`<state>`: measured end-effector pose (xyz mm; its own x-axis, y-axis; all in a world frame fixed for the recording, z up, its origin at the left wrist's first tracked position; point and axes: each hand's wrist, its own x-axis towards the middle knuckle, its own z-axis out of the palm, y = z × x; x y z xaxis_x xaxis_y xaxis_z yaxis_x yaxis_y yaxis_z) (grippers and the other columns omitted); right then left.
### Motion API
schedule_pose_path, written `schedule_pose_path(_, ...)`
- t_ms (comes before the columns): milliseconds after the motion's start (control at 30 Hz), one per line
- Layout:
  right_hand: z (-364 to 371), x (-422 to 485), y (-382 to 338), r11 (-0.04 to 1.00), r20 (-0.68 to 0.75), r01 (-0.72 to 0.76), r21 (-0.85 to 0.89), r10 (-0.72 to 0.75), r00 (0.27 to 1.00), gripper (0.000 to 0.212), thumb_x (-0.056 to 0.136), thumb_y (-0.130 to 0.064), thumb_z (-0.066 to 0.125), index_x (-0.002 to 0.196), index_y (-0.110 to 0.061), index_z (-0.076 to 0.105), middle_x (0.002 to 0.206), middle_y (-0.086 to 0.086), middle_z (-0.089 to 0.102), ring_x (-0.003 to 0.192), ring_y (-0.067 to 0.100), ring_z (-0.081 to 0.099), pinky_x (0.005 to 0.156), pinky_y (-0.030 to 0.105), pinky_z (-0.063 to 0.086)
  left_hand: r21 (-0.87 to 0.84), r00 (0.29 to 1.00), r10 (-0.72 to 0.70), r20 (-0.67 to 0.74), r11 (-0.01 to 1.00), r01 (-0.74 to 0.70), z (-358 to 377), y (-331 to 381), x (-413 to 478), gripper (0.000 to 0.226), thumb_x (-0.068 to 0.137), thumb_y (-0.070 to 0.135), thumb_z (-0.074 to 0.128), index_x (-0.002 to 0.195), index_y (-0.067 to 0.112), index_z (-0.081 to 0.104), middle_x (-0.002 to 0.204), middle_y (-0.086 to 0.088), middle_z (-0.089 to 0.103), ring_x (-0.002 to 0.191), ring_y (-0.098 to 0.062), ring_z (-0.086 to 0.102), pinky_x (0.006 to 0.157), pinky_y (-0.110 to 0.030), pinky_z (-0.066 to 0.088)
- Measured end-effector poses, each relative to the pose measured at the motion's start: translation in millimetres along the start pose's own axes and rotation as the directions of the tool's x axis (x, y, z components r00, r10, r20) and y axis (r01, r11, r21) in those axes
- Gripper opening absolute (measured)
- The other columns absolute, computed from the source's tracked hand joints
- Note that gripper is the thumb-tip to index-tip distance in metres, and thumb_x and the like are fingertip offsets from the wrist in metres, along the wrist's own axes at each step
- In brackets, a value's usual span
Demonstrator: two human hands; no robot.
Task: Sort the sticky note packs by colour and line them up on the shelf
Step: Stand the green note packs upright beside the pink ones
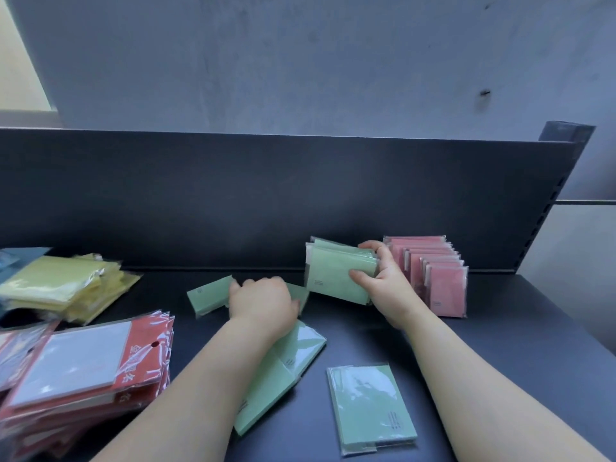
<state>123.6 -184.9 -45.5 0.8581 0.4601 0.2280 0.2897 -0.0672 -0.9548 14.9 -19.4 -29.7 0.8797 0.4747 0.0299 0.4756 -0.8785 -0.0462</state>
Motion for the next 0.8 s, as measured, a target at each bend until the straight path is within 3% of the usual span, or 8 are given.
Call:
schedule_pose_path(100,-4,2,-4,1.000,0.033,0.009,0.007,-0.009,0.999,0.036,0.088,0.000,0.060,0.110,-0.028,0.050,0.092,-0.001,0.060,0.073,0.008,0.056,0.071,0.023,0.047,-0.020,0.999,-0.038,0.031,0.999,0.038,-5,0,0,0.052,0.095,0.046,0.041,0.133,0.011,0.041,0.130,-0.009,0.055,0.126,-0.028,0.045,0.114,-0.054,0.013)
schedule_pose_path(200,-8,4,-6,1.000,0.024,0.019,0.020,-0.019,1.000,0.036,0.089,0.000,0.059,0.111,-0.027,0.050,0.089,-0.004,0.059,0.071,0.004,0.055,0.067,0.015,0.044,-0.355,0.998,0.032,0.051,0.935,-0.012,-15,11,7,0.072,0.094,0.039,0.046,0.150,0.007,0.014,0.151,-0.012,0.033,0.139,-0.029,0.032,0.113,-0.044,0.023)
schedule_pose_path(300,-11,3,-8,0.999,-0.010,0.035,-0.042,-0.035,0.999,0.038,0.089,0.000,0.058,0.114,-0.028,0.049,0.092,-0.007,0.057,0.070,-0.011,0.053,0.067,0.004,0.041,-0.636,0.989,0.089,0.121,0.772,0.008,-26,26,15,0.075,0.095,0.031,0.050,0.152,0.006,0.008,0.155,-0.013,0.026,0.140,-0.027,0.031,0.107,-0.029,0.030)
schedule_pose_path(400,-13,5,-4,0.995,-0.047,0.031,-0.095,-0.036,0.998,0.044,0.088,-0.002,0.058,0.112,-0.038,0.048,0.101,-0.008,0.056,0.084,0.000,0.055,0.076,0.013,0.044,-0.511,0.969,0.132,0.208,0.860,-0.007,-12,38,20,0.079,0.094,0.025,0.051,0.152,0.002,0.003,0.152,-0.018,0.029,0.137,-0.030,0.035,0.107,-0.032,0.033)
schedule_pose_path(500,-16,7,-1,0.997,-0.012,0.001,-0.073,-0.002,1.000,0.045,0.088,-0.002,0.058,0.116,-0.036,0.047,0.108,-0.003,0.059,0.086,0.004,0.058,0.076,0.015,0.046,-0.300,0.960,0.027,0.280,0.952,0.061,6,33,27,0.079,0.093,0.009,0.047,0.151,0.000,-0.006,0.152,-0.022,0.027,0.139,-0.033,0.032,0.112,-0.036,0.032)
schedule_pose_path(633,-19,10,-1,0.999,0.052,-0.053,-0.002,0.053,0.997,0.045,0.089,-0.002,0.058,0.119,-0.033,0.048,0.108,-0.005,0.060,0.087,0.006,0.060,0.079,0.020,0.049,-0.226,0.981,-0.037,0.190,0.971,0.080,2,19,38,0.072,0.092,0.006,0.043,0.150,-0.005,0.002,0.151,-0.022,0.026,0.141,-0.033,0.026,0.115,-0.034,0.025)
schedule_pose_path(733,-16,15,0,0.997,0.100,-0.074,0.002,0.073,0.992,0.048,0.087,0.000,0.057,0.111,-0.041,0.050,0.108,-0.002,0.061,0.088,0.012,0.061,0.082,0.029,0.050,-0.572,0.998,0.009,0.059,0.820,0.027,-7,26,39,0.055,0.088,0.002,0.041,0.142,0.006,0.031,0.140,-0.015,0.043,0.130,-0.032,0.041,0.102,-0.032,0.035)
schedule_pose_path(800,-14,18,0,0.996,0.105,-0.070,-0.050,0.075,0.992,0.050,0.087,0.000,0.055,0.114,-0.042,0.048,0.107,0.000,0.061,0.082,0.010,0.059,0.074,0.024,0.049,-0.820,0.997,0.028,0.075,0.570,0.046,-8,36,41,0.051,0.085,0.000,0.037,0.133,0.016,0.043,0.124,-0.007,0.056,0.113,-0.027,0.053,0.091,-0.032,0.043)
